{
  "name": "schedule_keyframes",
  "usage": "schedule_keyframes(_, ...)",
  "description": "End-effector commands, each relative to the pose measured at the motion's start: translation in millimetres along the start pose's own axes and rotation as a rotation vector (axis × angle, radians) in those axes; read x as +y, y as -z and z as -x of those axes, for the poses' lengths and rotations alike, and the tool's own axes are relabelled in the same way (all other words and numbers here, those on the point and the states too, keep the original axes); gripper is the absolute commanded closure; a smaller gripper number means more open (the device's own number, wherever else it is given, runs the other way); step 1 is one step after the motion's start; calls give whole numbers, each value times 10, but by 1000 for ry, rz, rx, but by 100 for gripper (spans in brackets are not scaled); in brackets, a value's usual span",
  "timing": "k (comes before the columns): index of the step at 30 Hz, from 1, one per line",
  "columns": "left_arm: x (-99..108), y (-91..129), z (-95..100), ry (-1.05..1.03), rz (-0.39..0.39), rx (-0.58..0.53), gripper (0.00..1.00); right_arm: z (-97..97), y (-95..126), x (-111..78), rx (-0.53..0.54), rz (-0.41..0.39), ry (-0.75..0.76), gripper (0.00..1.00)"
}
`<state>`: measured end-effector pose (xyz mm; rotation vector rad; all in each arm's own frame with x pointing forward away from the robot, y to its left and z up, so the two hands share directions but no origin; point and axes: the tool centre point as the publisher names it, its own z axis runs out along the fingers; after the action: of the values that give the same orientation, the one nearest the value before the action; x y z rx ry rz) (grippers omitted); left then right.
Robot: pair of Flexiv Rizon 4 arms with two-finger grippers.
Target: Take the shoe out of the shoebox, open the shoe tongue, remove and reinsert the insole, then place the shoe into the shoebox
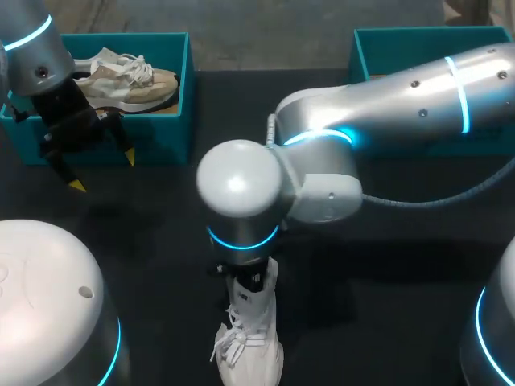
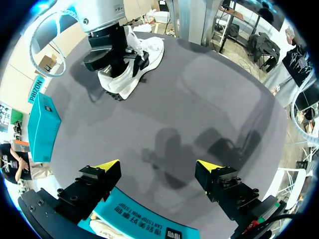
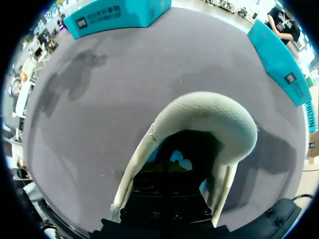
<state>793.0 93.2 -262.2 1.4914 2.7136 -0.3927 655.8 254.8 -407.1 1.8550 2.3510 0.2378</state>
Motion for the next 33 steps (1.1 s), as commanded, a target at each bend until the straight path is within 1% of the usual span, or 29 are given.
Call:
schedule_keyframes(1, -3, 3, -3, 0, 2, 3, 0, 36, -242, -127, 187, 5, -216, 100)
schedule_keyframes(2, -3, 3, -3, 0, 2, 3, 0, 36, -237, -128, 205, -9, -216, 100)
schedule_keyframes(3, -3, 3, -3, 0, 2, 3, 0, 43, -227, -131, 215, -1, -212, 100)
schedule_keyframes(5, -3, 3, -3, 0, 2, 3, 0, 57, -175, -136, 202, -3, -215, 100)
schedule_keyframes(6, -3, 3, -3, 0, 2, 3, 0, 67, -131, -140, 193, 11, -215, 100)
schedule_keyframes(10, -3, 3, -3, 0, 2, 3, 0, 90, 114, -126, 132, 54, -205, 100)
schedule_keyframes(13, -3, 3, -3, 0, 2, 3, 0, 84, 269, -93, 77, 64, -197, 100)
schedule_keyframes(18, -3, 3, -3, 0, 2, 3, 0, 72, 381, -75, 3, 69, -200, 100)
schedule_keyframes(20, -3, 3, -3, 0, 2, 3, 0, 72, 413, -71, -10, 83, -199, 100)
schedule_keyframes(23, -3, 3, -3, 0, 2, 3, 0, 73, 423, -52, -51, 75, -205, 100)
schedule_keyframes(26, -3, 3, -3, 0, 2, 3, 0, 82, 357, -41, -80, 61, -208, 100)
schedule_keyframes(28, -3, 3, -3, 0, 2, 3, 0, 94, 288, -47, -99, 36, -214, 100)
schedule_keyframes(31, -3, 3, -3, 0, 2, 3, 0, 101, 252, -76, -86, 29, -223, 100)
schedule_keyframes(33, -3, 3, -3, 0, 2, 3, 0, 94, 299, -101, -71, 36, -221, 100)
